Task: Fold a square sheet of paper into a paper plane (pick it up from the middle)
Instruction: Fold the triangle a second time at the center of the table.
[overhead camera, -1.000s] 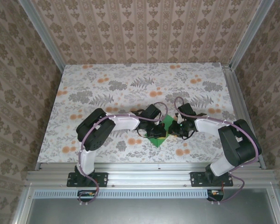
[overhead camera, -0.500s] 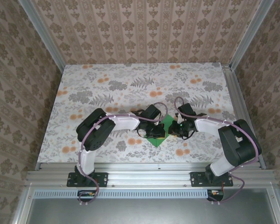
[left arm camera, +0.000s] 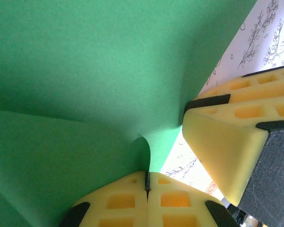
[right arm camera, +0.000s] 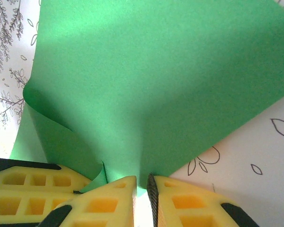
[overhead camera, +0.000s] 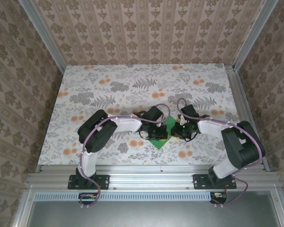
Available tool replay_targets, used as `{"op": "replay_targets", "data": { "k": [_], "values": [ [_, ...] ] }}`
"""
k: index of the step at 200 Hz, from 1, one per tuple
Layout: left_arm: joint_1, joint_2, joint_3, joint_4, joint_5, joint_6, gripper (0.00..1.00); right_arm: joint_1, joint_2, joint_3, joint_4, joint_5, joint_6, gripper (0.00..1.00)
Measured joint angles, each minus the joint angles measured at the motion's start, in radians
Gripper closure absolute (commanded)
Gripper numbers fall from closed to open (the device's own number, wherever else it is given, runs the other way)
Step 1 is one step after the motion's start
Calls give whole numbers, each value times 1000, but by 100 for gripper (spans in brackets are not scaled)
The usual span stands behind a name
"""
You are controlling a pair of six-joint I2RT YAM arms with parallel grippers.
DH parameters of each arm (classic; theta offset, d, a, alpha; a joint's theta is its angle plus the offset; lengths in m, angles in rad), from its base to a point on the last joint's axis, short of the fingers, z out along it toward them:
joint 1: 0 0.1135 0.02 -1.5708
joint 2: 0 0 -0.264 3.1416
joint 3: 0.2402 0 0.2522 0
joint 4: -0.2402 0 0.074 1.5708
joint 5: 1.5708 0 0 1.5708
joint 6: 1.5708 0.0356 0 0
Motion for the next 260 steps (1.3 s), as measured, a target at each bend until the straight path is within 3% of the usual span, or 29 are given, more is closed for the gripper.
{"op": "replay_targets", "data": {
  "k": [85, 119, 141, 158, 240, 260],
  "values": [
    [1, 7, -9, 35, 15, 0, 98, 0, 0, -1, 1, -3, 0, 79],
    [1, 7, -12, 39, 15, 12, 87, -1, 0, -1, 1, -3, -2, 79],
    [2, 2, -24, 66, 24, 23, 68, -1, -5, -1, -1, -3, -3, 79],
    [2, -14, -31, 69, 22, 37, 61, -5, -13, -1, -12, 0, -4, 79],
    [7, -56, -112, 183, 31, 52, 58, -11, -43, -6, -32, -3, -6, 79],
    [9, -59, -130, 219, 42, 50, 62, -24, -72, -22, -33, -11, -2, 79]
  ]
}}
